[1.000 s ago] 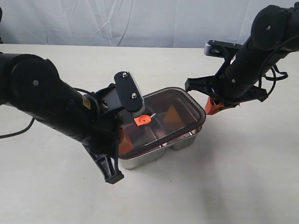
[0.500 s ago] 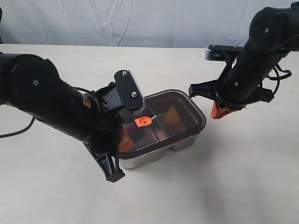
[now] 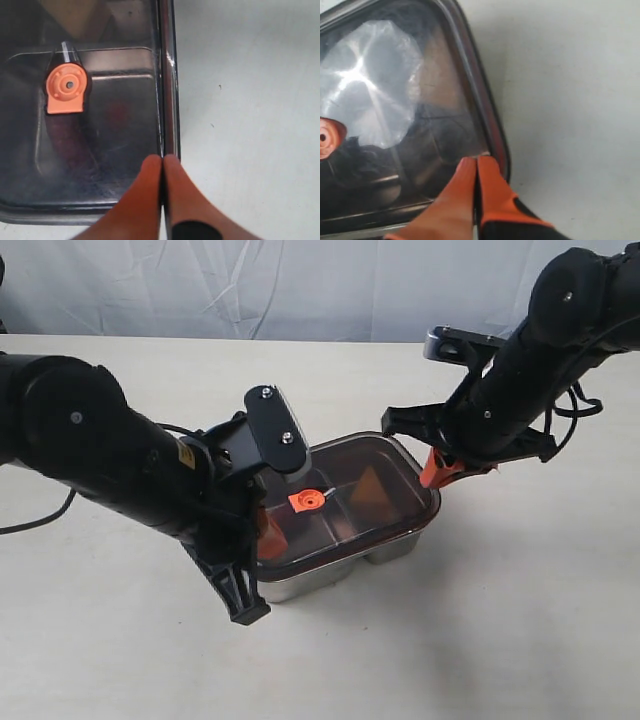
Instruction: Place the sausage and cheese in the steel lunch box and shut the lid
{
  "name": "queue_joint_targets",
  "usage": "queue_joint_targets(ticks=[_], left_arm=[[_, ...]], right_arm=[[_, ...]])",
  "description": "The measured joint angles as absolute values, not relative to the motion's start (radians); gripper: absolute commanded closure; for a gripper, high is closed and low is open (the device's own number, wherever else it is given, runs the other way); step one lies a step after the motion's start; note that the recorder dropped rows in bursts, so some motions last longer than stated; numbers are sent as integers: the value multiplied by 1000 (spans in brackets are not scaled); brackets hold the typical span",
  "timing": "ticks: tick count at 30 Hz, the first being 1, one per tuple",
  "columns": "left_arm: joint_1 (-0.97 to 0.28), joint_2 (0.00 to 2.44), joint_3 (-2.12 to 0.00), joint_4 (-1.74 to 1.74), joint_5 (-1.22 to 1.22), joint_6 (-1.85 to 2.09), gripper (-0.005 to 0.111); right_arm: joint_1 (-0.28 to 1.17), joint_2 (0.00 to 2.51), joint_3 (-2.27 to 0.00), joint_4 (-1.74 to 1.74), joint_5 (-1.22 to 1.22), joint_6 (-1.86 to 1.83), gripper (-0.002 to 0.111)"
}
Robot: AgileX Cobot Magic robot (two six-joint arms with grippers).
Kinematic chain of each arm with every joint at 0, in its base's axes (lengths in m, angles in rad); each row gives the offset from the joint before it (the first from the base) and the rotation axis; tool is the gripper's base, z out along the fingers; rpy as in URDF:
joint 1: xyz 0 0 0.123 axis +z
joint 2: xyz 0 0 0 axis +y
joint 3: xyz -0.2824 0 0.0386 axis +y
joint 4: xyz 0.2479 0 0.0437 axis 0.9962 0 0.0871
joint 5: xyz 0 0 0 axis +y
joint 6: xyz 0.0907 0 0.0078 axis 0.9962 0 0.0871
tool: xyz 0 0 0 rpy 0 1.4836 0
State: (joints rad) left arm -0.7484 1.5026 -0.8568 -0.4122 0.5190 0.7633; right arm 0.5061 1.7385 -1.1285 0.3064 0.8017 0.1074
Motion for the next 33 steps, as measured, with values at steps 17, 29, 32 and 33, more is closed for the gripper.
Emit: queue_joint_targets(ticks=[17, 29, 32, 33], left_arm=[[-639, 1503, -857, -393, 457, 763, 107], [-540, 1509, -857, -482, 405, 785, 107], [-540, 1539, -857, -556, 395, 853, 107], [-540, 1555, -857, -594, 390, 890, 107]], right_arm=[[547, 1810, -1135, 302, 783, 104, 109], [547, 1856, -1149, 304, 794, 107, 109], [547, 1859, -1151, 306, 796, 107, 109], [547, 1859, -1151, 307, 796, 107, 109]])
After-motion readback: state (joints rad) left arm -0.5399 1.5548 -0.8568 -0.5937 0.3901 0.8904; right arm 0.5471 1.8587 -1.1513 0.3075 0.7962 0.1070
